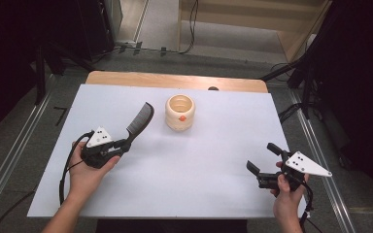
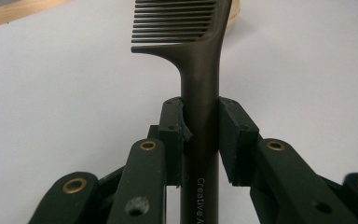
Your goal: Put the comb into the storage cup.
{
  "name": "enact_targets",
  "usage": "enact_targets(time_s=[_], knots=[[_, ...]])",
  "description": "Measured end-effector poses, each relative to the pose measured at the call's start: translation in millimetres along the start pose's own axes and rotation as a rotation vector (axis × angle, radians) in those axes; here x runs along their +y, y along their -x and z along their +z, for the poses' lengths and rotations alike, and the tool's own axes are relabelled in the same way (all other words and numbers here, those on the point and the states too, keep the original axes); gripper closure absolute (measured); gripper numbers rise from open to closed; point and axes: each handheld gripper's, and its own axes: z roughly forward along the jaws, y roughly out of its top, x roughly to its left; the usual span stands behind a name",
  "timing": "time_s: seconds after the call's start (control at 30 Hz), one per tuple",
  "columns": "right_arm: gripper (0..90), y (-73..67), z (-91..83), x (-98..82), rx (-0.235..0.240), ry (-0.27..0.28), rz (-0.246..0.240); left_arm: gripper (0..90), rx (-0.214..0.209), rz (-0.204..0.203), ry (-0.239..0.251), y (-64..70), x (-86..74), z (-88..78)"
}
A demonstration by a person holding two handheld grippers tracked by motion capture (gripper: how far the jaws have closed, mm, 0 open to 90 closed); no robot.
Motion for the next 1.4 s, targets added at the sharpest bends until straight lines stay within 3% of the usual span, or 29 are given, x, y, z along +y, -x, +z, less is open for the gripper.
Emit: enact_targets(time_s=[0.4,0.77,1.4], knots=[[0.0,-17.9,24.4,20.3,0.070,-0.002,-0.004,72.9,0.003,-0.011,0.103,22.0,4.3,-0.3],[0.0,-30.9,42.5,29.8,0.105,-0.010,0.021,72.9,-0.034,-0.024,0.146,37.5,9.2,9.0],[0.0,-61.3,79.8,48.8,0.179,-0.011,0.043,72.9,-0.037,-0.010,0.221,60.3,13.1,14.7]])
